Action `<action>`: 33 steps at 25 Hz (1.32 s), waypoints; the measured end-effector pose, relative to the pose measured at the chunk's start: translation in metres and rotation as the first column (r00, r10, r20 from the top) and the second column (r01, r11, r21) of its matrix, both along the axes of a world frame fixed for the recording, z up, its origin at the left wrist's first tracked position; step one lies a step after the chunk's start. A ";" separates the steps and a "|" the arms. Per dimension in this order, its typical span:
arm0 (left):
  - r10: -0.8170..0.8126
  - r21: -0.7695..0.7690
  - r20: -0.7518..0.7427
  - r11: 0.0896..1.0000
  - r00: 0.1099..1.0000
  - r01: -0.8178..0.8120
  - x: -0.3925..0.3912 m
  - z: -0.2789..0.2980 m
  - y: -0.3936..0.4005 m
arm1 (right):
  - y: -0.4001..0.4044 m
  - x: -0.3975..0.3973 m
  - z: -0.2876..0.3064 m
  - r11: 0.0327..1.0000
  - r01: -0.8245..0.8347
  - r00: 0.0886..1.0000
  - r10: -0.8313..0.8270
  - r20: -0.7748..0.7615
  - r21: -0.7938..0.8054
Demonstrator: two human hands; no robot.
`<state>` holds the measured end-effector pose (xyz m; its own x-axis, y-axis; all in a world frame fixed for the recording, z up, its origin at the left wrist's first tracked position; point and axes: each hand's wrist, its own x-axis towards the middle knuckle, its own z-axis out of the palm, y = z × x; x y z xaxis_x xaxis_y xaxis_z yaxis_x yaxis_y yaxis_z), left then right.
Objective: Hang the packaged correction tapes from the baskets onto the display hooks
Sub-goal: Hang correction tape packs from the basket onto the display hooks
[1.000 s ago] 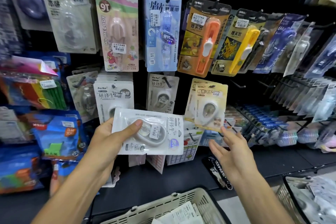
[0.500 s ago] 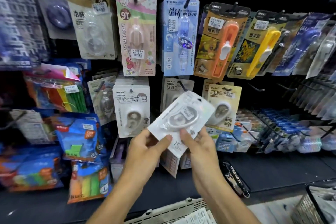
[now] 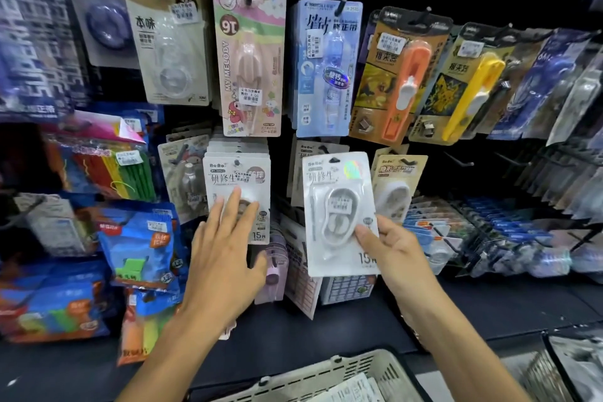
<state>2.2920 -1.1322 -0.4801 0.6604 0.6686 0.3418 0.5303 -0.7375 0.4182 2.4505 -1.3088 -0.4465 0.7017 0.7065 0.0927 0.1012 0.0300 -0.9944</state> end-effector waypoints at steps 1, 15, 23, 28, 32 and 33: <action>-0.001 0.000 -0.013 1.000 1.000 0.001 -0.001 0.000 0.000 | 0.006 0.001 0.005 0.999 0.048 0.999 -0.048 0.004 -0.015; -0.087 -0.044 0.005 0.995 0.996 0.088 -0.002 -0.003 0.004 | 0.011 0.005 0.014 0.954 0.298 0.952 -0.299 -0.065 -0.023; 0.165 -0.357 0.295 0.933 0.941 -0.052 -0.010 -0.074 -0.046 | -0.022 -0.016 -0.118 0.940 0.052 0.972 -0.125 -0.200 -0.338; -0.287 -0.679 -0.471 0.721 0.834 -0.135 -0.047 -0.216 -0.094 | -0.077 -0.054 -0.296 0.302 -0.254 0.932 0.329 -0.149 -0.919; -0.427 -0.717 -0.620 0.649 0.658 -0.255 -0.073 -0.285 -0.100 | -0.091 -0.035 -0.344 0.306 -0.080 0.954 0.300 0.016 -0.949; -0.412 -0.709 -0.627 0.654 0.661 -0.264 -0.069 -0.293 -0.098 | -0.088 -0.026 -0.349 0.359 0.042 0.971 0.205 0.122 -0.932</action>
<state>2.2227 -1.2299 -0.7731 0.5001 0.3819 -0.7772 0.8389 -0.4363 0.3254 2.4248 -1.3967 -0.7960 0.6891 0.4818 -0.5413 0.3329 -0.8740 -0.3541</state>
